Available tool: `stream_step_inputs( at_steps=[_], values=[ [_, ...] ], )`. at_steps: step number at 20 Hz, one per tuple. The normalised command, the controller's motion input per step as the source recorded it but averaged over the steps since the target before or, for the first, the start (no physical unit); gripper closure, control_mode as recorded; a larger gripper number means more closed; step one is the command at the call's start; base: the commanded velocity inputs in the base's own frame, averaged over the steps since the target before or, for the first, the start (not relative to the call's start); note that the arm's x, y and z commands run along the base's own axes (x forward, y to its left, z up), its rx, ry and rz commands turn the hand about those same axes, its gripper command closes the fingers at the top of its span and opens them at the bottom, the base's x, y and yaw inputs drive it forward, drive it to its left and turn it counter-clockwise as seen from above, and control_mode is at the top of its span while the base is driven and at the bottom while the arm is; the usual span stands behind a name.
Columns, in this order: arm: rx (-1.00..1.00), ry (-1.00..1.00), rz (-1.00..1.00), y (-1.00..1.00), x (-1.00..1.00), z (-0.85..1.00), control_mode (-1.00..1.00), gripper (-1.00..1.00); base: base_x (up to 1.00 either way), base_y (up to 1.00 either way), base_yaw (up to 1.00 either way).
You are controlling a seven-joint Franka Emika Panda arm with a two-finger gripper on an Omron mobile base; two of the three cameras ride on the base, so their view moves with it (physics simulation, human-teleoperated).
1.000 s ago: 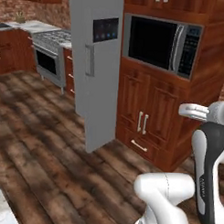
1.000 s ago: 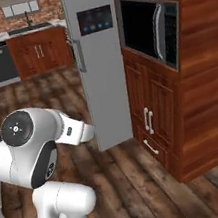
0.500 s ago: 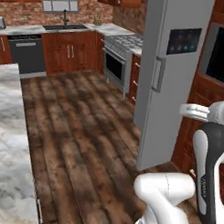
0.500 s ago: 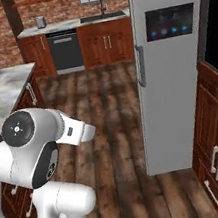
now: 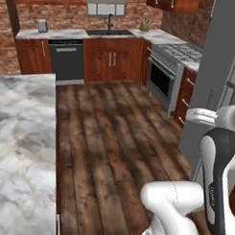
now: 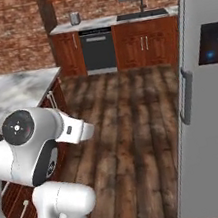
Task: Retrieve the pear and banana from the fridge and place them into the bowl on the dining table.
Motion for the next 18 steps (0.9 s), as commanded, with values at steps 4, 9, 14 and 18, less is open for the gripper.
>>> stream_step_inputs(
  at_steps=[4, 9, 14, 18],
  values=[
    [0.0, 0.0, 0.0, 0.0, 0.0, 0.0, 1.0, -1.0, 1.0, 0.08, -0.01],
    [0.0, 0.0, 0.0, 0.0, 0.0, 0.0, 1.0, -1.0, 1.0, 0.03, -0.18],
    [0.0, 0.0, 0.0, 0.0, 0.0, 0.0, 1.0, -1.0, 0.73, 0.0, -0.32],
    [0.0, 0.0, 0.0, 0.0, 0.0, 0.0, 1.0, -1.0, 0.35, 0.0, -0.34]
  ],
)
